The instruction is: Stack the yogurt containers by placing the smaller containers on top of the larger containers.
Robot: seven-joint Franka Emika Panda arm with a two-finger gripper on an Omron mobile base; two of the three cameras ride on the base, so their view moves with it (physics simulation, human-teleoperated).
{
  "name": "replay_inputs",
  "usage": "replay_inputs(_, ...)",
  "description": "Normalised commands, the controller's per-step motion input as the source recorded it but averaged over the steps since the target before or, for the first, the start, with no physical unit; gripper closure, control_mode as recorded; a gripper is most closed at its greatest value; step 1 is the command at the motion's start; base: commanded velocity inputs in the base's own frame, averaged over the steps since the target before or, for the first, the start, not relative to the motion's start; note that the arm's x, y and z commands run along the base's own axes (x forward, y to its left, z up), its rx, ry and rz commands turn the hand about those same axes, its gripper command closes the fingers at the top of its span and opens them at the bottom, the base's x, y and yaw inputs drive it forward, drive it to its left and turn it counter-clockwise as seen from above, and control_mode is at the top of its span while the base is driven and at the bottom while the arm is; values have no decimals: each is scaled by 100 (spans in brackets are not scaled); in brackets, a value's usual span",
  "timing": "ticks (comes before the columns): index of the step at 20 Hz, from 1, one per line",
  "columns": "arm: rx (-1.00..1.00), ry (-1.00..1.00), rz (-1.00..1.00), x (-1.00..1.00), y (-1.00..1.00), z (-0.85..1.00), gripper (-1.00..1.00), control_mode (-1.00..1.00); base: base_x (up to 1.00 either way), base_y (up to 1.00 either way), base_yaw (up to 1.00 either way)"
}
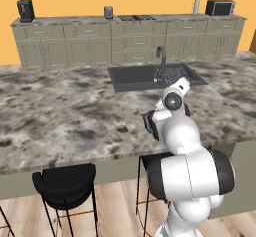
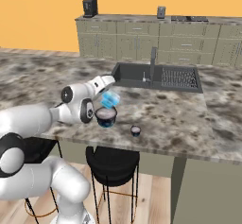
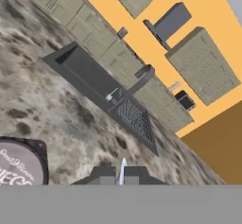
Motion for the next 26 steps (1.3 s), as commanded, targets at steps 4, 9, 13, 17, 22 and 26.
replay_inputs(4,-9,10,0,9,44,-9,100,-100,0,0,0)
replay_inputs(9,-10,8,0,20,41,-19,100,-100,0,0,0)
replay_inputs(13,-11,2,0,21,34,-35,100,-100,0,0,0)
replay_inputs(17,-13,0,0,10,18,-29,100,-100,0,0,0)
replay_inputs(22,-14,0,-5,0,0,-8,100,-100,0,0,0)
replay_inputs(26,-12,0,-6,0,0,-1,100,-100,0,0,0)
